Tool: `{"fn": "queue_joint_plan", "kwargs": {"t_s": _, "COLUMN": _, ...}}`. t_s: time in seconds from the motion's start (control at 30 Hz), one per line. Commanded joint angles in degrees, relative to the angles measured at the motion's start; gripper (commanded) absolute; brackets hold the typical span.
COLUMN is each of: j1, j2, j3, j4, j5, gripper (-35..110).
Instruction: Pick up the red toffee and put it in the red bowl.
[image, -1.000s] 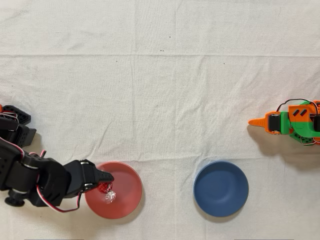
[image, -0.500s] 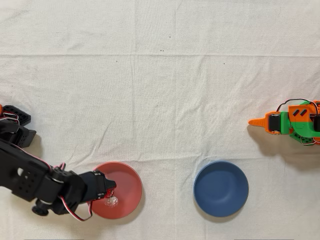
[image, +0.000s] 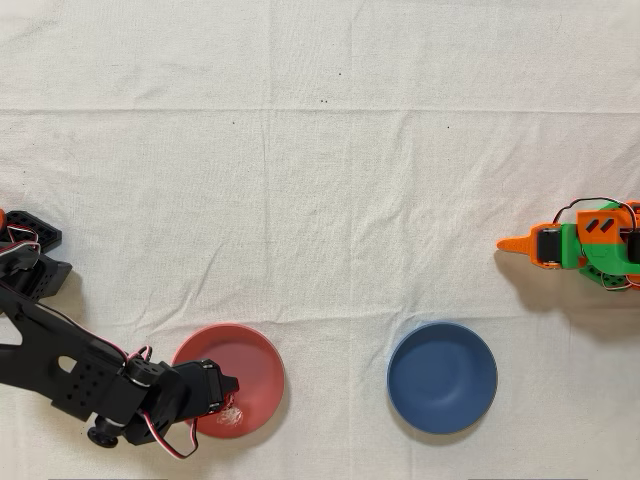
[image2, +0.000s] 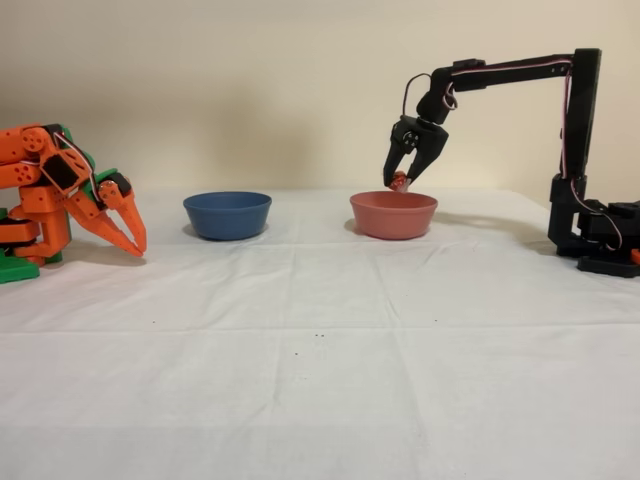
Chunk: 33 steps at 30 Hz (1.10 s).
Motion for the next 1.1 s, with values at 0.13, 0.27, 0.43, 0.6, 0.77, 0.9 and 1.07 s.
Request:
{"fn": "queue_joint_plan", "kwargs": {"t_s": 0.13, "j1": 0.88, "j2": 2.02, "j3": -4.57, "j4": 1.93, "j5": -0.09, "gripper": 26}}
{"fn": "queue_joint_plan", "kwargs": {"t_s": 0.27, "j1": 1.05, "j2": 2.11, "j3": -5.36, "j4": 3.6, "j5": -0.53, "gripper": 29}}
{"fn": "queue_joint_plan", "kwargs": {"t_s": 0.43, "j1": 1.85, "j2": 2.72, "j3": -6.24, "j4": 4.83, "j5": -1.67, "gripper": 30}}
{"fn": "queue_joint_plan", "kwargs": {"t_s": 0.6, "j1": 3.34, "j2": 2.81, "j3": -8.96, "j4": 7.56, "j5": -3.96, "gripper": 30}}
{"fn": "queue_joint_plan", "kwargs": {"t_s": 0.77, "j1": 3.87, "j2": 5.62, "j3": -11.25, "j4": 12.3, "j5": -4.13, "gripper": 28}}
{"fn": "queue_joint_plan", "kwargs": {"t_s": 0.9, "j1": 2.64, "j2": 9.76, "j3": -11.87, "j4": 16.79, "j5": -0.7, "gripper": 19}}
{"fn": "queue_joint_plan", "kwargs": {"t_s": 1.07, "j1": -0.7, "j2": 16.08, "j3": -11.87, "j4": 21.53, "j5": 5.89, "gripper": 11}}
